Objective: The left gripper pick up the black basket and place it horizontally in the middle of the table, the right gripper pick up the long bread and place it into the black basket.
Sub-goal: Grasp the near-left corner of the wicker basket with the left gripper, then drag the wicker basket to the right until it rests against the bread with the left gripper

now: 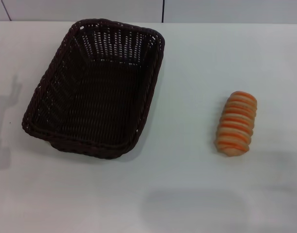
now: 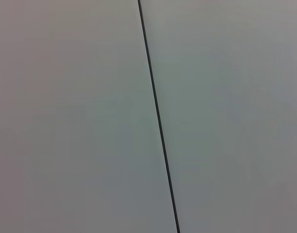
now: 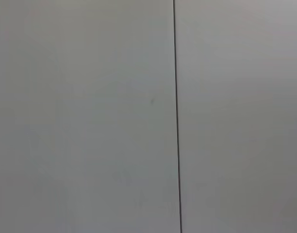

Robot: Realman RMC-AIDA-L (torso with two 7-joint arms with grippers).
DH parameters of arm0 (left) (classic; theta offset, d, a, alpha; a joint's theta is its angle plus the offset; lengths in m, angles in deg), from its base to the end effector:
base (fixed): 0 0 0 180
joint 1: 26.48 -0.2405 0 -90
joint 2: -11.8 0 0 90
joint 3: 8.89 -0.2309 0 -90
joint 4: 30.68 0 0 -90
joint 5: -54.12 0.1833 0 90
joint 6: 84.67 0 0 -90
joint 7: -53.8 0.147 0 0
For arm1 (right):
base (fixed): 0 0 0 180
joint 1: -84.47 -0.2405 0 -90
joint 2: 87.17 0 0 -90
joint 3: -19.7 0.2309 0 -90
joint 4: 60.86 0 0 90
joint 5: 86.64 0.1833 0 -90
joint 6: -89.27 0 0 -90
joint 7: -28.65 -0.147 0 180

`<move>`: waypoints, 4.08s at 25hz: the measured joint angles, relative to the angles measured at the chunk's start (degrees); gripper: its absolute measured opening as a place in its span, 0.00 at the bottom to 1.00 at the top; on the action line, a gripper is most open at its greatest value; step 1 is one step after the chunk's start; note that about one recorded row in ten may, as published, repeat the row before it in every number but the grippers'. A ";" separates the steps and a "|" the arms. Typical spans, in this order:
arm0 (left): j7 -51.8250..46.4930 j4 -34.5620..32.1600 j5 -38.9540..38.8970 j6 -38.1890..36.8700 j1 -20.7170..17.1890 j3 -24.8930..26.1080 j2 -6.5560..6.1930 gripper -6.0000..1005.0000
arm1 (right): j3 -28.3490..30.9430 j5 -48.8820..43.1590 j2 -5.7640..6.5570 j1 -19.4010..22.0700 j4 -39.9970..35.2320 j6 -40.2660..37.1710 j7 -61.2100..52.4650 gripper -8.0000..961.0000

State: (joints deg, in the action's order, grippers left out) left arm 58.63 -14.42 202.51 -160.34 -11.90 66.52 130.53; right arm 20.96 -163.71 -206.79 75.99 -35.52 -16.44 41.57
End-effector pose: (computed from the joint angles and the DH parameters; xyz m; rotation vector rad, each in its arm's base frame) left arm -0.3108 0.2782 0.0685 -1.3174 -0.3156 -0.5875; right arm 0.2867 0.1829 0.0297 -1.1763 0.3590 0.7187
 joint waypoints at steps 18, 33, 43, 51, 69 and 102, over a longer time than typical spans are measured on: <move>-2.01 4.15 0.89 -0.32 -0.81 -1.06 -0.68 0.80 | -0.33 -0.09 0.00 0.07 0.06 -0.52 0.00 0.88; -8.52 62.57 17.11 58.04 -11.21 -0.72 -10.47 0.79 | -0.33 -0.01 0.09 0.69 0.06 -1.33 0.00 0.88; 2.08 87.34 15.91 110.13 -8.14 6.33 -7.47 0.78 | -0.07 0.01 0.13 0.83 -0.11 -1.35 0.00 0.88; 13.78 89.09 12.76 128.40 -4.00 15.58 -0.95 0.77 | -0.02 0.00 0.20 0.86 -0.51 -0.85 0.01 0.88; 16.18 71.97 8.06 135.11 4.39 18.45 -0.66 0.75 | -0.39 -0.07 0.11 1.73 -0.64 -1.25 0.12 0.88; 15.56 65.11 12.72 132.59 7.51 18.27 -0.54 0.51 | -0.47 -0.31 0.09 1.72 -0.47 -1.24 0.38 0.88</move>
State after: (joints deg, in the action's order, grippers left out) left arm 74.19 50.68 215.23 -27.74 -4.38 84.79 130.00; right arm 20.49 -164.02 -206.70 77.72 -35.99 -17.68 41.95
